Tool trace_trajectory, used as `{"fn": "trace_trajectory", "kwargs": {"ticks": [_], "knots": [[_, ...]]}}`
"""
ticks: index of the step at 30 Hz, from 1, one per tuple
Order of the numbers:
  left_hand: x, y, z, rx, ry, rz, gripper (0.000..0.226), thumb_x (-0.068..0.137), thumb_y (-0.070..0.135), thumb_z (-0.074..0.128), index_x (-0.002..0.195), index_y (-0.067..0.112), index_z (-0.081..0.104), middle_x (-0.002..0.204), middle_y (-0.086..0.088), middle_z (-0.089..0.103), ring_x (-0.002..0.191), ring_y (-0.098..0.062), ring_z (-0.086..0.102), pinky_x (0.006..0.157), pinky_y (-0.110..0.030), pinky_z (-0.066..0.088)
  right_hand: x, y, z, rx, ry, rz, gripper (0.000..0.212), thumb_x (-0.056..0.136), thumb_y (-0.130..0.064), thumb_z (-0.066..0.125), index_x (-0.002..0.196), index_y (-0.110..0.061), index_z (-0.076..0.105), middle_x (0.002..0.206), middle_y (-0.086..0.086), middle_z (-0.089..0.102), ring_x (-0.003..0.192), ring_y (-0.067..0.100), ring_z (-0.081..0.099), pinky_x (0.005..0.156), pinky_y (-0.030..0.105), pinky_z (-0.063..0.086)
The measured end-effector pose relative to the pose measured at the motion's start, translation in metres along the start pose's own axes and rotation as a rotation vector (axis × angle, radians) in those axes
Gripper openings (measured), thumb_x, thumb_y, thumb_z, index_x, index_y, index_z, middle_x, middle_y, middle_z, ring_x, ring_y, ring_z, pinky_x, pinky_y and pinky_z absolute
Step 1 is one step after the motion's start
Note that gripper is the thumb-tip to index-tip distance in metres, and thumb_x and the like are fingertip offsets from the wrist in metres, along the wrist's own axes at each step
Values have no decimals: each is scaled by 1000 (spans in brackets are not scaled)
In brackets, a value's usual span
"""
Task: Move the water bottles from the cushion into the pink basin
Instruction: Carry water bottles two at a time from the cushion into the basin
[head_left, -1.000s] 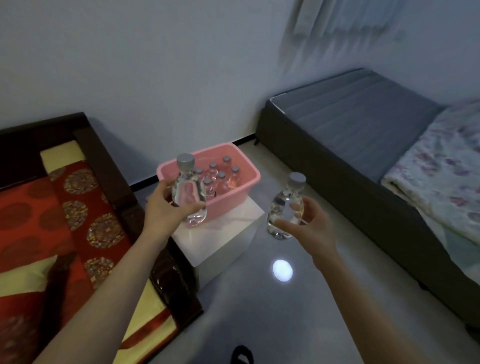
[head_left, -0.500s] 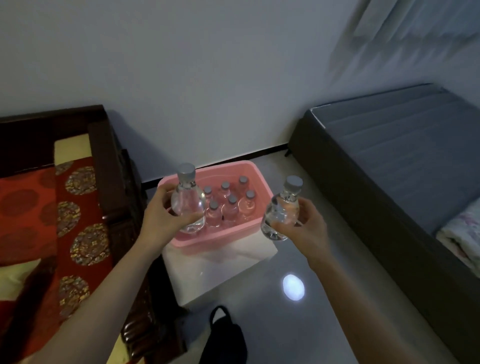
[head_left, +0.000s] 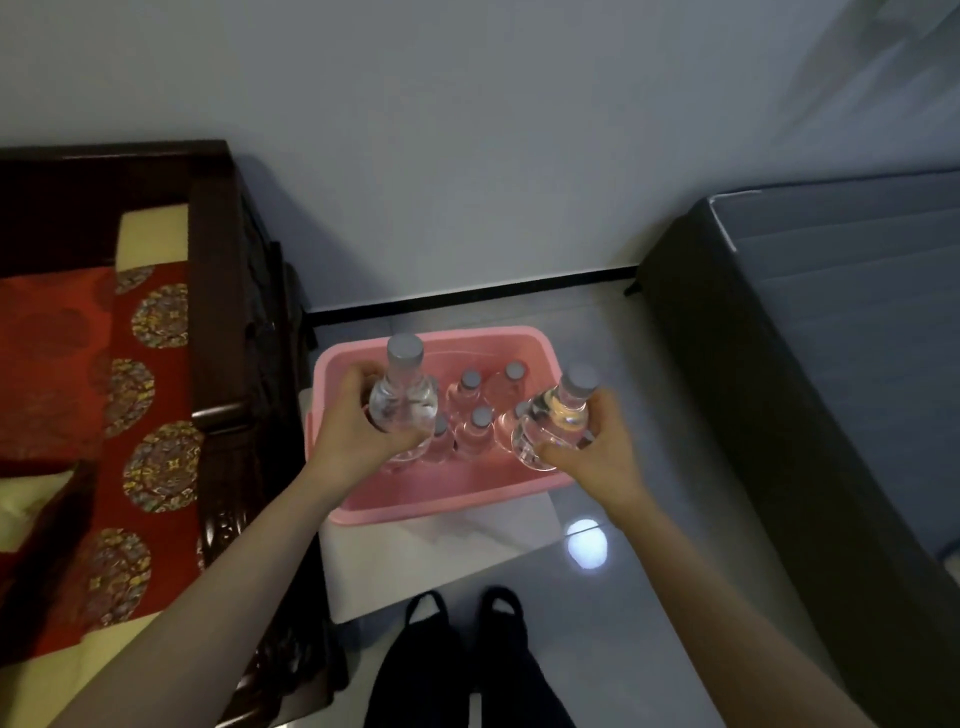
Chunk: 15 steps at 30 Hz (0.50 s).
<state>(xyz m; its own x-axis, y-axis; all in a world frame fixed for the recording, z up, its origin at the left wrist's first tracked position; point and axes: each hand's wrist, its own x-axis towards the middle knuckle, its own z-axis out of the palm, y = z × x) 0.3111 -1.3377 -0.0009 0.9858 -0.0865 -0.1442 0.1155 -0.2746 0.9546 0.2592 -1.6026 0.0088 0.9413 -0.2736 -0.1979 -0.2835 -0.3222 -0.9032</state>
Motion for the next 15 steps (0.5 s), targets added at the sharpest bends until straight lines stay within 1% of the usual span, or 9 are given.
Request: {"fn": "trace_trajectory", "kwargs": {"ticks": [3, 5, 8, 9, 10, 11, 13, 14, 15], "knots": [[7, -4, 8, -2, 27, -31, 76, 57, 15, 88, 119, 17, 45, 110, 7, 56, 86, 14, 56, 71, -3, 44, 19, 4, -5, -8, -47, -5, 62, 59, -4, 87, 100, -32, 51, 97, -9, 66, 81, -2, 66, 68, 13, 52], [6, -7, 16, -9, 57, -60, 73, 60, 10, 87, 116, 22, 42, 107, 14, 55, 86, 15, 56, 69, -3, 45, 29, 7, -7, -1, -78, -5, 64, 53, -10, 87, 101, -32, 50, 96, -12, 65, 80, -6, 65, 66, 10, 49], [3, -15, 33, -27, 71, -116, 74, 59, 6, 87, 113, 24, 39, 104, 16, 53, 89, 6, 57, 71, -5, 45, 43, 19, -7, -53, -155, 2, 68, 47, -21, 84, 105, -29, 49, 91, -17, 67, 80, -5, 64, 66, 9, 48], [2, -18, 39, -30, 76, -128, 74, 59, 6, 87, 114, 23, 39, 103, 15, 54, 88, 7, 58, 71, -5, 44, 47, 25, -7, -85, -186, -9, 68, 47, -21, 85, 104, -30, 49, 90, -21, 68, 80, -5, 64, 65, 8, 48], [1, -20, 46, -25, 80, -134, 73, 60, 7, 87, 113, 22, 40, 102, 14, 56, 86, 10, 58, 70, -5, 44, 52, 31, -7, -125, -219, -22, 68, 47, -21, 87, 104, -31, 50, 92, -23, 68, 82, -4, 64, 67, 11, 50], [2, -24, 51, -15, 79, -142, 71, 60, 7, 87, 112, 22, 41, 102, 12, 58, 86, 10, 59, 71, -7, 45, 56, 38, -6, -168, -256, -24, 69, 48, -21, 89, 104, -32, 51, 96, -20, 69, 88, 1, 65, 71, 18, 53], [4, -32, 61, 3, 56, -155, 69, 61, 2, 85, 112, 20, 43, 105, 4, 61, 92, -1, 61, 75, -13, 47, 65, 50, -2, -251, -339, -31, 72, 49, -27, 90, 111, -32, 53, 106, -10, 68, 98, 15, 66, 82, 39, 56], [5, -38, 66, 18, 40, -159, 68, 61, -1, 84, 112, 19, 44, 107, 2, 60, 96, -9, 61, 76, -13, 47, 70, 55, 1, -301, -379, -40, 76, 49, -29, 90, 115, -32, 52, 109, -7, 67, 100, 18, 66, 84, 44, 55], [6, -44, 71, 40, 27, -165, 67, 61, -3, 82, 112, 20, 45, 107, 5, 59, 97, -13, 60, 76, -11, 45, 73, 61, 3, -354, -415, -43, 79, 50, -30, 90, 118, -33, 51, 110, -7, 67, 101, 18, 65, 85, 44, 55]]}}
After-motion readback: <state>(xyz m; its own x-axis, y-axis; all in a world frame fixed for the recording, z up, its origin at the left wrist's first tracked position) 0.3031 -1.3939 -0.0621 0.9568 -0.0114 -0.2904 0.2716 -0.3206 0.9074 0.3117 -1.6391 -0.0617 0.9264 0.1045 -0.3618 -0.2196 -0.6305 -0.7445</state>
